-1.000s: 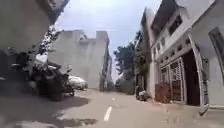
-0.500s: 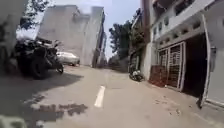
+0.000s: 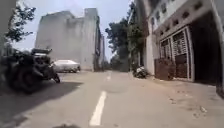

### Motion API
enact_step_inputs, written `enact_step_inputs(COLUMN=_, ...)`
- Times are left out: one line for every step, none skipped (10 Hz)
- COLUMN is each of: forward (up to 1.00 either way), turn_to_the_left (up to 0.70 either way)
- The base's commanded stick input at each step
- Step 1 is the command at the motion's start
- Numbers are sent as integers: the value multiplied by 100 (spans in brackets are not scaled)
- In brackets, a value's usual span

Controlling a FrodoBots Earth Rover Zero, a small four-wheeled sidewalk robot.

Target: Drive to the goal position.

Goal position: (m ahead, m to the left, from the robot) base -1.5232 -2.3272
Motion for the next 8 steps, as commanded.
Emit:
enact_step_inputs(forward=100, turn_to_the_left=0)
enact_step_inputs(forward=100, turn_to_the_left=0)
enact_step_inputs(forward=100, turn_to_the_left=0)
enact_step_inputs(forward=100, turn_to_the_left=6)
enact_step_inputs(forward=100, turn_to_the_left=27)
enact_step_inputs(forward=100, turn_to_the_left=40)
enact_step_inputs(forward=100, turn_to_the_left=40)
enact_step_inputs(forward=100, turn_to_the_left=40)
